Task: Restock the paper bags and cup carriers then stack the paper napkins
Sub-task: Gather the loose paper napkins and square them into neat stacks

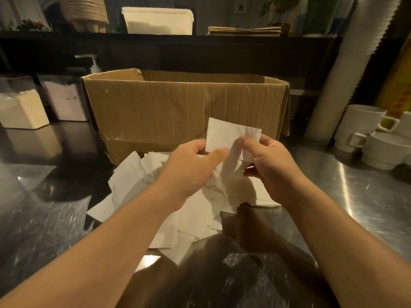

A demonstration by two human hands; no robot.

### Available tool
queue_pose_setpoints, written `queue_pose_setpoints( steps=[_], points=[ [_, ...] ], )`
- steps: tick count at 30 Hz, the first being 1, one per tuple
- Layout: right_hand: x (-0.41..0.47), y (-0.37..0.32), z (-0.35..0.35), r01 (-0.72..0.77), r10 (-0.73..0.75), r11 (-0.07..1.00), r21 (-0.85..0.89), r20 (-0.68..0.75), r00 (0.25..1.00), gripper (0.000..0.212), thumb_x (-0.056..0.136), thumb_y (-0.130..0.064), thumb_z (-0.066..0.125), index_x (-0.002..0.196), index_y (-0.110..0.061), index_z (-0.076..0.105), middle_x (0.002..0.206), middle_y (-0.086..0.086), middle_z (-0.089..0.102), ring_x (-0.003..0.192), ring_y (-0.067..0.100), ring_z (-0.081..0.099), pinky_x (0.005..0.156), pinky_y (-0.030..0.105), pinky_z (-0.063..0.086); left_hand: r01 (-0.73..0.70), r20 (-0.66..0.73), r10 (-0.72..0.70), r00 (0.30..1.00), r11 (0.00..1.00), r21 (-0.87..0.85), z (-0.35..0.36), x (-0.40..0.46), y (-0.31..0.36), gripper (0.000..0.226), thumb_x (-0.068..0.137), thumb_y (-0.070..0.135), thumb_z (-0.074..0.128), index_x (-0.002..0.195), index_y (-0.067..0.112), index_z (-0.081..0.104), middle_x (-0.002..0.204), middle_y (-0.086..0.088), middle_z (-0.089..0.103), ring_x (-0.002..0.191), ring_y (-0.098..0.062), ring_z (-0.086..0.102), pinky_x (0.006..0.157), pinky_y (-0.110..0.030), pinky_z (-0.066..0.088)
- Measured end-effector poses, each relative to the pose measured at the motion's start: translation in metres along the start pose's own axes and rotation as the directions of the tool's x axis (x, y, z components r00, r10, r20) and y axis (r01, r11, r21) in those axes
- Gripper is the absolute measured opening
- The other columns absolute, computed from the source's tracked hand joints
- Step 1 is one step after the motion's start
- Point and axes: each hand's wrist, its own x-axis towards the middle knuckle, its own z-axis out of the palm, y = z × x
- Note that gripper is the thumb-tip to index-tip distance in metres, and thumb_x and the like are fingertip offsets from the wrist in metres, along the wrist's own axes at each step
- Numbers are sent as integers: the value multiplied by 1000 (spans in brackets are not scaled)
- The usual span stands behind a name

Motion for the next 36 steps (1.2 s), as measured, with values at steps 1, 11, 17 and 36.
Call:
queue_pose_setpoints(
  steps=[1, 11, 17, 36],
  points=[
    [-1, 0, 1, 6, -6, 1000, -21, 10, 1000, 14, 100, -31, 64, 110, -23, 68, 110, 1, 69, 104, 27, 65, 79, 36, 58, -8, -19, 8, 1000, 1000, -15, 0, 0, 1, 14, 97, 43, 70, 101, 31, 74, 80, 15, 74, 81, -11, 69, 77, -36, 60],
    [2, 4, -2, 157, -214, 891, -427, -89, 973, 20, 100, -39, 61, 111, -23, 57, 104, -6, 62, 90, 12, 60, 65, 21, 48, -319, -323, 392, 861, 912, 257, -6, -2, 4, 14, 92, 38, 76, 89, 29, 67, 90, 5, 63, 80, -11, 58, 64, -12, 47],
    [-19, 5, 8, 418, -303, 711, -566, 291, 908, 20, 89, -52, 68, 86, -33, 65, 82, -12, 65, 74, 9, 63, 60, 28, 57, -234, -385, 259, 886, 966, 110, -6, -1, 8, 17, 99, 43, 65, 92, 28, 60, 88, 6, 68, 81, -12, 66, 68, -28, 56],
    [-20, 7, 23, 366, -371, 876, -315, 46, 928, 11, 100, -22, 61, 93, -20, 68, 87, -4, 69, 84, 17, 67, 69, 29, 60, -212, -387, -47, 921, 772, -599, -22, -1, 27, 15, 101, 24, 58, 111, 35, 61, 104, 8, 75, 107, -21, 71, 83, -38, 64]
  ],
)
